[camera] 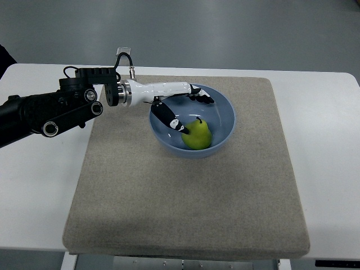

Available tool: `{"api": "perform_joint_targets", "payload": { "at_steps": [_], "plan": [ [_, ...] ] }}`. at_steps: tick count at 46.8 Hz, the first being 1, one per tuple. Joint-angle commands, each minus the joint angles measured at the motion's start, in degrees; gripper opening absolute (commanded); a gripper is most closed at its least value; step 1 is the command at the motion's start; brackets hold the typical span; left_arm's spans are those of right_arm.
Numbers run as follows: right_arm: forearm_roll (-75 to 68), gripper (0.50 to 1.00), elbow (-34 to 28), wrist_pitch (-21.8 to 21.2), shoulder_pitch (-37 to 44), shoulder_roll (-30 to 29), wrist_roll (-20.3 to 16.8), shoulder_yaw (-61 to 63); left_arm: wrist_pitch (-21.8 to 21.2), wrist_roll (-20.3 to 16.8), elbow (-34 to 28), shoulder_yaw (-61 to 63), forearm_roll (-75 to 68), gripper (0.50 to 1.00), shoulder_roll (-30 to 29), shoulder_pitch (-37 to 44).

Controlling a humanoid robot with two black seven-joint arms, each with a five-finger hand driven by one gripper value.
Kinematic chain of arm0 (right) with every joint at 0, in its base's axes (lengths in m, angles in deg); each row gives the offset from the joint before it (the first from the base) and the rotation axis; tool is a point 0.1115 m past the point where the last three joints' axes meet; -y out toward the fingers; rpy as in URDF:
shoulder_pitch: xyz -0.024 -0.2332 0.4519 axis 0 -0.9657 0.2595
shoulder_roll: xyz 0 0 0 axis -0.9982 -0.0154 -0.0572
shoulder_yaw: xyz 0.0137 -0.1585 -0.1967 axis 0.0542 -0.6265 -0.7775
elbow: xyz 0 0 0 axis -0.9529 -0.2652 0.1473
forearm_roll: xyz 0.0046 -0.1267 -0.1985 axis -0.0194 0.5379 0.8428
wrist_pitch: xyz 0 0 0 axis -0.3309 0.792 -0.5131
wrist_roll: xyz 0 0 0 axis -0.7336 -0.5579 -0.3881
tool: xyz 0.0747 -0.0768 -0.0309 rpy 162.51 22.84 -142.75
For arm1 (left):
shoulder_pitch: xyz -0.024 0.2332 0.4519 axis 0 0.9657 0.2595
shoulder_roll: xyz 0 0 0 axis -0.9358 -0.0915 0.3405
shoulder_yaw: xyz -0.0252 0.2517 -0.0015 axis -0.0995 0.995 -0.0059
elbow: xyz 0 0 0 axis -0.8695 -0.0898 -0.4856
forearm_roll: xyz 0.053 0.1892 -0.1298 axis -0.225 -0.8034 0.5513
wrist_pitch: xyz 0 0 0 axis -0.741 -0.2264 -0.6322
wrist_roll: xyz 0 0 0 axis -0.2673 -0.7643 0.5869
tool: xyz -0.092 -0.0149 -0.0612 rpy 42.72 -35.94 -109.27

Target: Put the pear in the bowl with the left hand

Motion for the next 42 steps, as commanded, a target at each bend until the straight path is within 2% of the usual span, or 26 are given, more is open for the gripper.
{"api": "perform_joint_targets", "payload": {
  "at_steps": [1,14,22,27,34,42],
  "plan": [
    [0.00,0.926,0.00,-0.06,0.00,0.00,0.00,0.00,-0.08,0.01,-0.09,-0.27,0.03,0.881,0.00,-0.09],
    [0.00,0.926,0.00,0.03,0.00,0.00,0.00,0.00,-1.66,-0.08,-2.37,-6.94,0.03,0.881,-0.44,-0.70],
    [0.00,0.926,0.00,0.03,0.00,0.00,0.00,0.00,-2.10,-0.08,-8.61,-11.08,0.20,0.881,-0.53,-0.53],
    [0.00,0.926,0.00,0.03,0.00,0.00,0.00,0.00,-5.61,0.01,-12.04,-11.96,1.17,0.881,-0.27,-0.26],
    [0.00,0.926,0.00,-0.05,0.00,0.00,0.00,0.00,-10.01,0.10,-14.68,-11.87,9.59,0.881,-0.27,0.00],
    [0.00,0.926,0.00,-0.05,0.00,0.00,0.00,0.00,-10.63,0.54,-18.01,-11.61,22.43,0.881,-0.01,0.26]
  ]
}}
